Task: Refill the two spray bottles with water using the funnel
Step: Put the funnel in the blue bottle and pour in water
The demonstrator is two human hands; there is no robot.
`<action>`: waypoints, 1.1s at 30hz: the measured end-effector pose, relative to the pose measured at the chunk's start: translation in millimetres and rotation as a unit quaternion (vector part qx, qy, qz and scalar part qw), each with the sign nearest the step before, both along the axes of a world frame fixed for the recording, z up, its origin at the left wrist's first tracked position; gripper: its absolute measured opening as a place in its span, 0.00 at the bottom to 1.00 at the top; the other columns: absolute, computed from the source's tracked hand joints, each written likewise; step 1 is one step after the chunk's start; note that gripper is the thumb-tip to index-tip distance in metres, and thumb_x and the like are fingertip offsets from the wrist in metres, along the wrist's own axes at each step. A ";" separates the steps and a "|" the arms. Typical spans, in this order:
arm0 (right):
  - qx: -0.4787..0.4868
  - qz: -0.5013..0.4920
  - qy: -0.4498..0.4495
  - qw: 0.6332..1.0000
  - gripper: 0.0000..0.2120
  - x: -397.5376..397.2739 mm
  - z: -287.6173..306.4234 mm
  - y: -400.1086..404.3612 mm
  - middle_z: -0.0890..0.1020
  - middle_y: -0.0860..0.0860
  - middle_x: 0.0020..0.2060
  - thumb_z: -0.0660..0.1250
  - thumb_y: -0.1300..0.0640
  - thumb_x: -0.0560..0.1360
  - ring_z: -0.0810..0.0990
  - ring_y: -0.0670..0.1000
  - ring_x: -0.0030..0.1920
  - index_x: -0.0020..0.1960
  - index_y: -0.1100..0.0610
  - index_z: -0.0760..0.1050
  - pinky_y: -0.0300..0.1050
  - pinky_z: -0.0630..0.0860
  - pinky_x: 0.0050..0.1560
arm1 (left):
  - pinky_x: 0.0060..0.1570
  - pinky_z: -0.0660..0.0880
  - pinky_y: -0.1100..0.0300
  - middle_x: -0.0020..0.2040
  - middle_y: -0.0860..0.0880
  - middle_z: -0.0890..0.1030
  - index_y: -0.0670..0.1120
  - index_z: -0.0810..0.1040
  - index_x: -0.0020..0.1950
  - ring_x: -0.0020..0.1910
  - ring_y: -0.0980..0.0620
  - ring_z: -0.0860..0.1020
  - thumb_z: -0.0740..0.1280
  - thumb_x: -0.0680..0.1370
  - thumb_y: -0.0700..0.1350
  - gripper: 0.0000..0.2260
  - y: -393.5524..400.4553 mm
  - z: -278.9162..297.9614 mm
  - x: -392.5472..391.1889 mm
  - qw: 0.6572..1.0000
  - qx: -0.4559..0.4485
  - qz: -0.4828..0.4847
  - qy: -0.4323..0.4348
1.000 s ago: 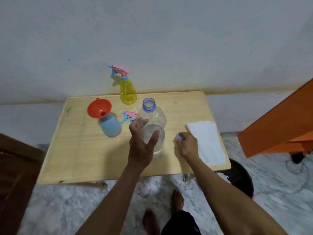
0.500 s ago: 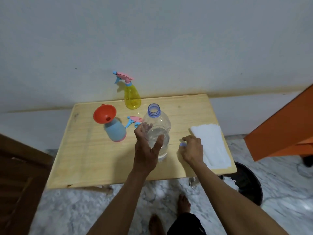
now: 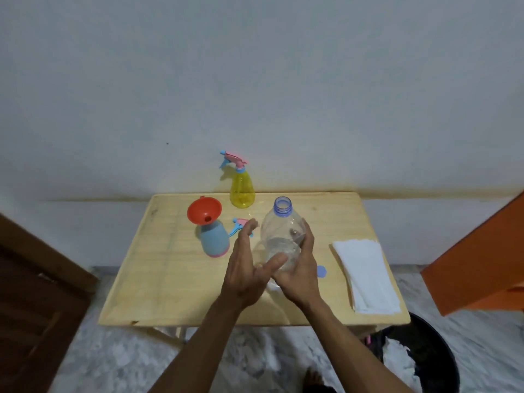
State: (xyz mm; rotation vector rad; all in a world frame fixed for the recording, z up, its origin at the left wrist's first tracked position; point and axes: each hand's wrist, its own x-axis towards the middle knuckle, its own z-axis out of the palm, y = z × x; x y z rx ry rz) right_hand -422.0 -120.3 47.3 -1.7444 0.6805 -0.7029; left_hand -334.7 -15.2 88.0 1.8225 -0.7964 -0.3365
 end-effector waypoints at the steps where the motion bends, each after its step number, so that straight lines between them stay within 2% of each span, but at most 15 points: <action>1: -0.002 -0.018 -0.004 1.000 0.57 3.4 1.7 2.4 0.71 0.46 0.72 0.84 0.47 0.62 0.75 0.45 0.69 0.79 0.39 0.50 0.51 0.78 0.64 | 0.69 0.67 0.55 0.71 0.54 0.70 0.50 0.63 0.74 0.71 0.59 0.67 0.66 0.71 0.65 0.37 6.7 1.5 3.5 0.999 -0.020 0.026 -0.013; 3: -0.014 -0.047 -0.011 0.999 0.59 10.0 6.5 5.1 0.70 0.41 0.71 0.85 0.43 0.60 0.73 0.43 0.69 0.78 0.39 0.49 0.44 0.75 0.63 | 0.66 0.71 0.48 0.68 0.52 0.73 0.48 0.66 0.72 0.68 0.56 0.71 0.64 0.74 0.63 0.31 18.6 4.2 12.3 0.992 -0.058 0.109 -0.023; 4: -0.021 -0.056 -0.015 0.998 0.60 13.4 8.5 5.1 0.70 0.35 0.70 0.85 0.44 0.59 0.73 0.42 0.68 0.78 0.40 0.49 0.41 0.74 0.61 | 0.65 0.72 0.47 0.66 0.51 0.75 0.47 0.68 0.70 0.66 0.54 0.73 0.64 0.75 0.63 0.30 23.4 5.1 18.6 0.985 -0.066 0.155 -0.029; 6: -0.036 -0.067 -0.025 0.997 0.59 20.2 7.8 2.6 0.66 0.20 0.64 0.85 0.46 0.60 0.74 0.41 0.64 0.78 0.41 0.50 0.35 0.73 0.58 | 0.65 0.71 0.49 0.64 0.49 0.76 0.45 0.69 0.68 0.64 0.51 0.74 0.65 0.75 0.61 0.28 32.2 6.9 35.2 0.969 -0.058 0.234 -0.051; 7: -0.045 -0.070 -0.027 0.996 0.57 23.9 6.4 0.6 0.66 0.19 0.62 0.85 0.47 0.60 0.75 0.41 0.62 0.77 0.42 0.51 0.31 0.72 0.55 | 0.65 0.70 0.50 0.65 0.48 0.75 0.45 0.69 0.68 0.65 0.50 0.73 0.66 0.76 0.60 0.27 35.7 7.3 44.8 0.963 -0.048 0.260 -0.055; 8: -0.054 -0.070 -0.026 0.996 0.56 27.4 5.4 -1.5 0.68 0.22 0.63 0.85 0.48 0.61 0.76 0.42 0.60 0.77 0.42 0.52 0.26 0.71 0.52 | 0.66 0.69 0.51 0.66 0.47 0.74 0.45 0.68 0.69 0.66 0.48 0.72 0.68 0.76 0.59 0.27 38.6 7.0 55.0 0.959 -0.034 0.277 -0.054; 10: -0.071 -0.065 -0.018 0.995 0.54 34.8 5.0 -6.2 0.75 0.38 0.63 0.85 0.51 0.62 0.79 0.46 0.57 0.76 0.42 0.53 0.22 0.71 0.47 | 0.67 0.66 0.53 0.69 0.45 0.72 0.44 0.66 0.71 0.69 0.45 0.70 0.71 0.75 0.57 0.30 42.5 5.4 75.4 0.956 0.001 0.290 -0.042; 12: -0.082 -0.058 -0.015 0.995 0.53 41.6 6.4 -13.0 0.78 0.46 0.59 0.85 0.54 0.62 0.80 0.46 0.54 0.75 0.42 0.54 0.26 0.74 0.47 | 0.66 0.65 0.54 0.72 0.44 0.68 0.45 0.63 0.74 0.71 0.45 0.67 0.73 0.73 0.56 0.35 43.7 3.3 93.1 0.959 0.040 0.279 -0.031; 15: -0.094 -0.039 -0.007 0.995 0.52 49.7 12.2 -26.0 0.77 0.38 0.57 0.84 0.58 0.62 0.80 0.39 0.53 0.74 0.40 0.55 0.41 0.80 0.49 | 0.65 0.65 0.54 0.74 0.46 0.64 0.47 0.58 0.77 0.73 0.45 0.65 0.75 0.70 0.58 0.42 41.4 0.6 116.0 0.967 0.084 0.240 -0.012; 18: -0.112 0.004 0.013 0.994 0.52 59.7 26.7 -44.2 0.77 0.36 0.56 0.83 0.54 0.61 0.81 0.42 0.53 0.74 0.42 0.55 0.49 0.81 0.50 | 0.65 0.66 0.52 0.76 0.47 0.61 0.48 0.55 0.79 0.73 0.46 0.65 0.78 0.67 0.59 0.48 35.0 -1.6 133.6 0.973 0.117 0.197 0.006; 20: -0.121 0.042 0.029 0.991 0.51 69.9 41.8 -56.1 0.79 0.41 0.56 0.79 0.45 0.60 0.82 0.44 0.54 0.75 0.42 0.54 0.50 0.82 0.49 | 0.66 0.68 0.50 0.77 0.48 0.61 0.49 0.55 0.79 0.73 0.46 0.65 0.79 0.65 0.60 0.51 30.1 -4.2 143.3 0.976 0.129 0.176 0.025; 24: -0.161 0.125 0.113 0.972 0.51 92.3 72.7 -76.2 0.77 0.40 0.52 0.70 0.32 0.57 0.78 0.36 0.50 0.74 0.38 0.50 0.40 0.76 0.44 | 0.66 0.69 0.51 0.76 0.47 0.64 0.47 0.56 0.79 0.72 0.46 0.67 0.80 0.61 0.61 0.54 25.1 -9.6 154.3 0.977 0.138 0.155 0.049; 27: -0.203 0.196 0.187 0.941 0.48 109.3 81.8 -88.2 0.76 0.43 0.52 0.68 0.34 0.57 0.81 0.49 0.48 0.72 0.35 0.49 0.49 0.80 0.44 | 0.64 0.68 0.55 0.75 0.47 0.67 0.46 0.58 0.78 0.71 0.46 0.68 0.81 0.63 0.57 0.51 23.6 -16.0 156.4 0.979 0.137 0.148 0.040; 29: -0.225 0.228 0.237 0.917 0.48 118.7 82.2 -93.6 0.76 0.44 0.53 0.67 0.36 0.57 0.80 0.53 0.46 0.73 0.36 0.49 0.50 0.79 0.43 | 0.61 0.69 0.57 0.73 0.47 0.69 0.46 0.59 0.78 0.69 0.46 0.70 0.81 0.64 0.56 0.49 22.4 -18.8 158.0 0.979 0.134 0.152 0.023; 33: -0.288 0.277 0.324 0.857 0.51 133.1 76.9 -98.5 0.77 0.46 0.55 0.76 0.46 0.61 0.80 0.57 0.48 0.74 0.38 0.47 0.50 0.77 0.43 | 0.56 0.69 0.60 0.69 0.47 0.73 0.46 0.64 0.75 0.64 0.47 0.74 0.81 0.64 0.53 0.45 21.2 -20.1 162.5 0.978 0.126 0.166 0.018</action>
